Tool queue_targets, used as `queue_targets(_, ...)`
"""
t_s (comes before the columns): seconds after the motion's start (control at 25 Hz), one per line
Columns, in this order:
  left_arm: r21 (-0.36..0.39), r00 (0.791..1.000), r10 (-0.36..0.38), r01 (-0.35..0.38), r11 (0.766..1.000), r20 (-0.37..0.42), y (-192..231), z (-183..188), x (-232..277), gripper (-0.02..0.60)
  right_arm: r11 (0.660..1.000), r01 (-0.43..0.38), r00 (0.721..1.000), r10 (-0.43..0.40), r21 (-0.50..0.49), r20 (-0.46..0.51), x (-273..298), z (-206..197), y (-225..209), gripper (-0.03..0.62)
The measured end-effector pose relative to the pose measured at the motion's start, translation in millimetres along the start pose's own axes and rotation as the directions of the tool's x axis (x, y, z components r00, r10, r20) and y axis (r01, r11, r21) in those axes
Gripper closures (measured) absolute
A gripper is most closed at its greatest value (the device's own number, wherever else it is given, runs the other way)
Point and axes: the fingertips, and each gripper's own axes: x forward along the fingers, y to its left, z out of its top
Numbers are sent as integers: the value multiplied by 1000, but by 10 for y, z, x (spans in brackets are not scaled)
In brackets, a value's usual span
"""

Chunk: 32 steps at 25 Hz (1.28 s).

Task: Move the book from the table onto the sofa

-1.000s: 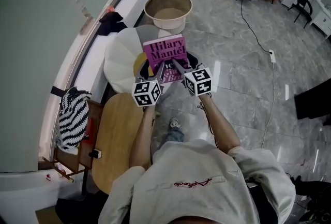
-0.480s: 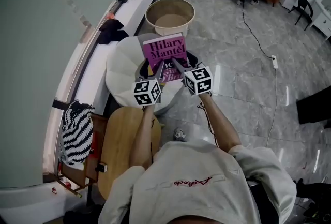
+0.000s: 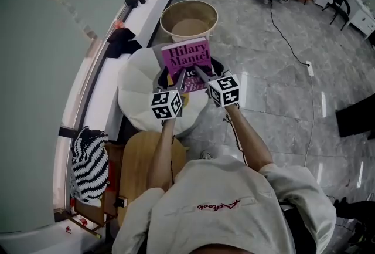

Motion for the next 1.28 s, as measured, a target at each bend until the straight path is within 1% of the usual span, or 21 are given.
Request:
queue_targets(0.56, -5, 999, -41, 41, 999, -17, -20, -108, 206, 313, 999, 40, 999, -40, 18, -8, 44, -120, -175, 341)
queue_targets(0.84, 0, 999, -35, 35, 999, -15, 47, -90, 290, 313, 999, 38, 999, -38, 21, -2, 141, -111, -215, 341)
queue_targets(1.12, -4, 999, -32, 32, 999, -19, 146, -95, 580, 313, 999, 36, 999, -36, 25, -8, 367, -130, -428, 340)
queue_targets(1.28, -7, 999, -32, 32, 999, -18, 207, -84, 832, 313, 999, 37, 999, -37, 23, -9, 538, -124, -620, 341)
